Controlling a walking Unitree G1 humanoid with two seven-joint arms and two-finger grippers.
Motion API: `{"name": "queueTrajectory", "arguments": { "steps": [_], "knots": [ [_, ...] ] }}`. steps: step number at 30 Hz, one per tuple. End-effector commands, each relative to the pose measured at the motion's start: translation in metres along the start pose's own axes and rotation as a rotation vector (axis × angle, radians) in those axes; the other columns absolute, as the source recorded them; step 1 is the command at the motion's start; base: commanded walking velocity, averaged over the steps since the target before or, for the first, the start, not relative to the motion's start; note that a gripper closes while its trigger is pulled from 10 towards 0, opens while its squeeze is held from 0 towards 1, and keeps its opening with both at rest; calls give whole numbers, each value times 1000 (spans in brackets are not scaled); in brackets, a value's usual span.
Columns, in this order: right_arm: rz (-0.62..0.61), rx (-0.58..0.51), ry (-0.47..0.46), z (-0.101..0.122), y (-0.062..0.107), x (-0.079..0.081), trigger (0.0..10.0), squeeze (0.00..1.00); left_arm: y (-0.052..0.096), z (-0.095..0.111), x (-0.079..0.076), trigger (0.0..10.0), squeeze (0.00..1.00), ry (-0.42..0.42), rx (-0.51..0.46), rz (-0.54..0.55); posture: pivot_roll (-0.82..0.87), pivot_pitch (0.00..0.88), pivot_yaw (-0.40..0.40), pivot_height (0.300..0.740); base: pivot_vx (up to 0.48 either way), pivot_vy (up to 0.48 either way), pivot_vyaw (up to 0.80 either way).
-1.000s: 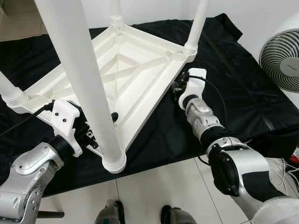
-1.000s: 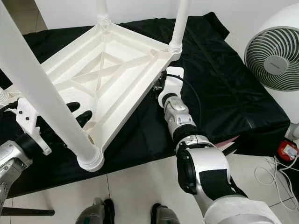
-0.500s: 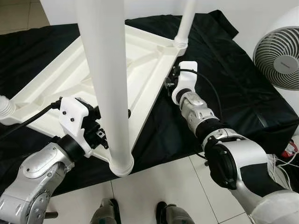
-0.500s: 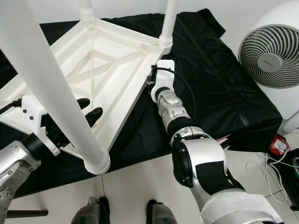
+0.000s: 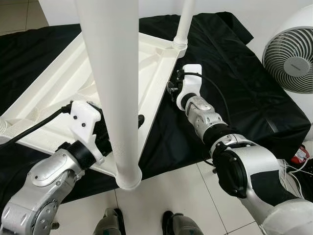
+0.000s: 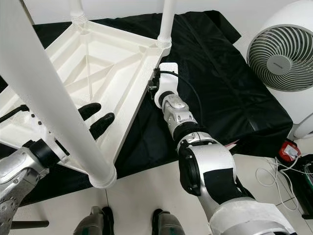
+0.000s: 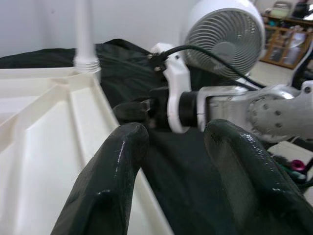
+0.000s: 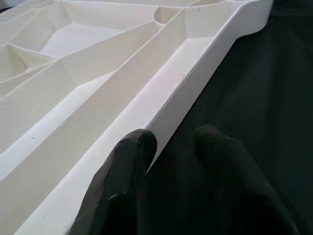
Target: Building children table
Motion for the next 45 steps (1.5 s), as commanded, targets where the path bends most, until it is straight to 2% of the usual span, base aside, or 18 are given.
{"name": "queueTrajectory", "arguments": {
  "steps": [1, 3, 5, 9, 10, 11, 13, 16, 18, 20, 27, 30, 31, 35, 36, 38, 40, 45],
  "knots": [
    [108, 50, -12, -16, 0, 19, 10000, 0, -2, 1, -8, 10000, 0, 21, -8, -42, 95, 206, -14, 740, 0, 0, 0],
    [214, 77, 24, -19, 2, 28, 10000, 0, -7, -3, -7, 10000, 0, 42, 2, -56, 84, 203, -7, 740, 0, 0, 0],
    [222, 71, 44, -18, 2, 27, 10000, 0, -8, -4, -4, 10000, 0, 47, 6, -49, 69, 193, 1, 740, 0, 0, 0],
    [127, 49, 134, -14, 1, 16, 10000, 0, -11, -6, 0, 10000, 0, 46, 7, -34, 69, 193, 1, 740, 0, 0, 0],
    [19, 22, 94, -9, 3, -1, 10000, 0, -11, -8, 4, 10000, 0, 40, 14, -14, 61, 186, -1, 740, 0, 0, 0],
    [19, 22, 94, -9, 3, -1, 10000, 0, -11, -8, 4, 10000, 0, 40, 14, -14, 61, 186, -1, 740, 0, 0, 0],
    [-160, -22, 50, -3, 9, -33, 10000, 0, -12, -13, 10, 10000, 0, 34, 39, 24, 55, 182, 2, 740, 0, 0, 0],
    [-215, -33, 39, -2, 13, -43, 10000, 0, -12, -15, 12, 10000, 0, 32, 48, 33, 55, 182, 2, 740, 0, 0, 0],
    [-281, -108, 45, 6, 20, -60, 10000, 0, -13, -15, 16, 10000, 0, 34, 58, 45, 34, 183, 21, 740, 0, 0, 0],
    [-281, -108, 45, 6, 20, -60, 10000, 0, -13, -15, 16, 10000, 0, 34, 58, 45, 34, 183, 21, 740, 0, 0, 0],
    [-275, -276, -2, 21, 34, -74, 10000, 0, -26, -16, 26, 10000, 0, 22, 51, 79, 23, 178, 46, 740, 0, 0, 0],
    [-294, -317, 46, 21, 45, -83, 10000, 0, -11, -36, 52, 10000, 0, -85, 173, 135, 22, 172, 46, 740, 0, 0, 0],
    [-294, -317, 46, 21, 45, -83, 10000, 0, -11, -36, 52, 10000, 0, -85, 173, 135, 22, 172, 46, 740, 0, 0, 0],
    [-200, -343, 57, 20, 53, -80, 10000, 0, 15, -49, 80, 10000, 0, -203, 298, 151, 33, 169, 40, 740, 0, 0, 0],
    [-200, -343, 57, 20, 53, -80, 10000, 0, 15, -49, 80, 10000, 0, -203, 298, 151, 33, 169, 40, 740, 0, 0, 0],
    [-99, -344, 87, 21, 61, -74, 10000, 0, 30, -50, 94, 10000, 0, -254, 356, 139, 36, 172, 40, 740, 0, 0, 0],
    [-62, -343, 96, 21, 64, -72, 10000, 0, 34, -51, 98, 10000, 0, -269, 373, 136, 36, 172, 40, 740, 0, 0, 0],
    [94, -307, 125, 19, 76, -59, 10000, 0, 47, -53, 89, 10000, 0, -284, 415, -21, 41, 176, 40, 740, 0, 0, 0]
  ]
}}
Point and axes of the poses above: a point about 5 cm out from each wrist's last joint towards the gripper, its own y axis pointing back from the gripper into the wrist, its own z axis along the axis of the wrist's last joint, x = y × z, the point moved 3 cm from there along -y, pointing out of the wrist towards the gripper, and after that the axes turned 7 degrees about -y, right-handed, at the moved point
